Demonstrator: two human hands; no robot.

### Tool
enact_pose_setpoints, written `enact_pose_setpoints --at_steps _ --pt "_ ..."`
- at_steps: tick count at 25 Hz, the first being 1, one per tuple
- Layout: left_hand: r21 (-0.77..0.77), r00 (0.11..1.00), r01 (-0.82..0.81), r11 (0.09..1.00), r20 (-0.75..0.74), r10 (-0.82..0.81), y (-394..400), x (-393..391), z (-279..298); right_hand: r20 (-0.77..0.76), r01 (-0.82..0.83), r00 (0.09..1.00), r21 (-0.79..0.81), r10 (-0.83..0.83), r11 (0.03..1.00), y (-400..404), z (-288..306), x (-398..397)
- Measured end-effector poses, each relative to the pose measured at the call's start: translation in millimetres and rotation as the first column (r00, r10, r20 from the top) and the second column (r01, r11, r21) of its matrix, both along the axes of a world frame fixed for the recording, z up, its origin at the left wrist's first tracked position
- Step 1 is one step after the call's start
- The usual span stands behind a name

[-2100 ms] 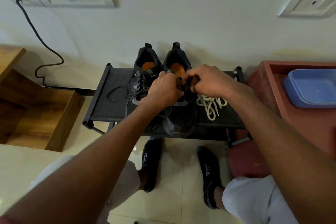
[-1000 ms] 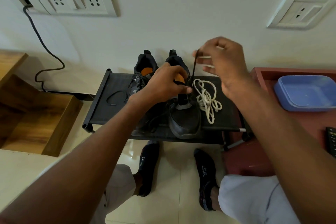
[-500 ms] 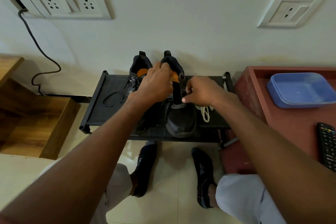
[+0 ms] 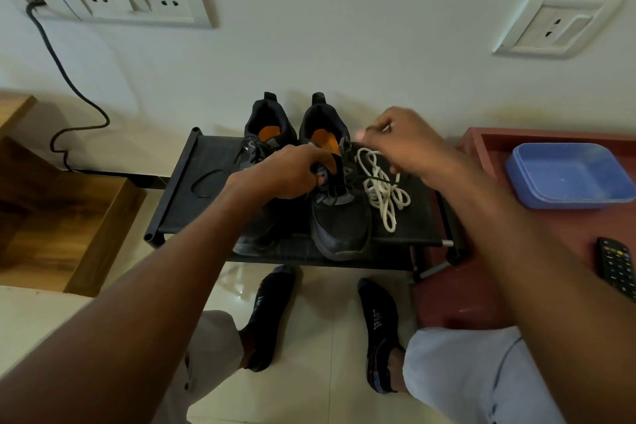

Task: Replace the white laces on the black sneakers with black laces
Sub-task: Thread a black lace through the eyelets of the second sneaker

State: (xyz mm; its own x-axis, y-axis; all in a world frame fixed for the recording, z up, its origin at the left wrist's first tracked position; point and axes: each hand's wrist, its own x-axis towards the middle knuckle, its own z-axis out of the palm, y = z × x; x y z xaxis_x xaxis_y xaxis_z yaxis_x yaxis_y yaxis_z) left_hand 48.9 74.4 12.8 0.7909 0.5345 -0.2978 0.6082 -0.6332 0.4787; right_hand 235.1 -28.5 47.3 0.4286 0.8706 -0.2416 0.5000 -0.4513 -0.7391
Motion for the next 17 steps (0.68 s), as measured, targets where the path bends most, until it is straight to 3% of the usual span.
enact_pose_setpoints --at_steps 1,3,6,7,9,11,17 --pt "0.013 1.0 0.005 1.0 -0.004 -0.005 0 1 0 0.228 -0.126 0.959 -0.184 0.167 0.975 2 -14 -5" --pt "0.032 1.0 0.012 0.999 -0.018 -0.011 0 4 -1 0.346 -0.231 0.862 -0.384 0.371 0.894 6 -33 -14" --pt "0.015 1.0 0.012 1.0 -0.005 -0.012 -1 6 -1 0.346 -0.202 0.886 -0.311 0.309 0.929 8 -31 -15" --pt "0.02 1.0 0.012 1.0 0.003 -0.012 0 5 -1 0.274 -0.174 0.933 -0.226 0.234 0.958 8 -24 -12" --pt "0.047 0.999 0.017 0.999 0.027 -0.018 2 4 -2 -0.022 -0.013 1.0 0.023 0.014 1.0 7 -3 -5" --pt "0.065 0.999 0.027 0.998 0.038 -0.03 2 3 -3 -0.302 0.173 0.946 0.17 -0.116 0.97 5 13 1" --pt "0.103 0.998 0.068 0.992 0.007 -0.069 5 1 3 -0.651 0.27 0.75 0.147 -0.112 0.952 5 15 -3"
